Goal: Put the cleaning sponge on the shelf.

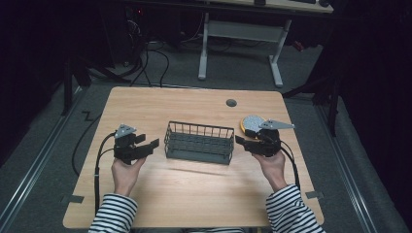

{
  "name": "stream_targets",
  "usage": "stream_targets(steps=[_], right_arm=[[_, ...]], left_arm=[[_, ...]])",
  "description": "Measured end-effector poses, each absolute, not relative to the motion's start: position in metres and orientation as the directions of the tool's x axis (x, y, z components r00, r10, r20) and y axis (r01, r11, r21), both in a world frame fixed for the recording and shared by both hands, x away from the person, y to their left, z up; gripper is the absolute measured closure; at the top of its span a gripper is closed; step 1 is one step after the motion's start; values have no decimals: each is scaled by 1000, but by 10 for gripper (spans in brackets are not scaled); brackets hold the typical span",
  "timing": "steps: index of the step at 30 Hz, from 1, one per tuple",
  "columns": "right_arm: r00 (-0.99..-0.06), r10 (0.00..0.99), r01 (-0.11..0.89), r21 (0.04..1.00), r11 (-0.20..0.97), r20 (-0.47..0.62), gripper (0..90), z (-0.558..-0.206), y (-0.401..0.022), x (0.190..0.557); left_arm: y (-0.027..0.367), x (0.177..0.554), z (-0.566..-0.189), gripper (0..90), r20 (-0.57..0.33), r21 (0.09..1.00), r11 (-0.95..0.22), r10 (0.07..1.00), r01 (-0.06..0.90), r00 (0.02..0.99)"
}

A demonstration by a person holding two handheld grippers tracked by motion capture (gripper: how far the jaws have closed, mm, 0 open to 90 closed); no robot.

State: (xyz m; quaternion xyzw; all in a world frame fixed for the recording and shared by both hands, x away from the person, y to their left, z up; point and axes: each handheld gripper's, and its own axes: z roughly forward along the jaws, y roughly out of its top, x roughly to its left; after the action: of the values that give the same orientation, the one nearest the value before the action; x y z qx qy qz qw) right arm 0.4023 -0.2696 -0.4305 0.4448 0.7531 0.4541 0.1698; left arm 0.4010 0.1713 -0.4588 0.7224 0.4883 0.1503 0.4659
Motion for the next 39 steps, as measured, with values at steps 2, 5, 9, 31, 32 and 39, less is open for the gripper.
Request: stream_targets(steps=[2, 5, 9, 31, 32, 39], right_arm=[[-541, 828, 503, 846, 178, 147, 442, -429, -274, 402], [-530, 832, 500, 853, 152, 163, 444, -429, -281, 404], [-500, 848, 503, 856, 119, 177, 441, -429, -293, 409], [-264, 951, 572, 820, 21, 160, 384, -460, -358, 447], [-255, 954, 579, 815, 22, 155, 384, -462, -358, 449], [-218, 965, 615, 788, 23, 143, 388, -476, -359, 459]], left_arm=[[174, 397, -466, 361, -228, 816, -98, 851, 570, 473], [177, 392, -478, 356, -226, 801, -103, 860, 590, 457], [183, 387, -497, 353, -233, 781, -90, 876, 618, 422], [180, 385, -534, 320, -105, 743, -186, 916, 643, 386], [180, 384, -535, 318, -96, 748, -192, 916, 635, 390], [175, 383, -536, 312, -39, 748, -237, 917, 621, 397]])
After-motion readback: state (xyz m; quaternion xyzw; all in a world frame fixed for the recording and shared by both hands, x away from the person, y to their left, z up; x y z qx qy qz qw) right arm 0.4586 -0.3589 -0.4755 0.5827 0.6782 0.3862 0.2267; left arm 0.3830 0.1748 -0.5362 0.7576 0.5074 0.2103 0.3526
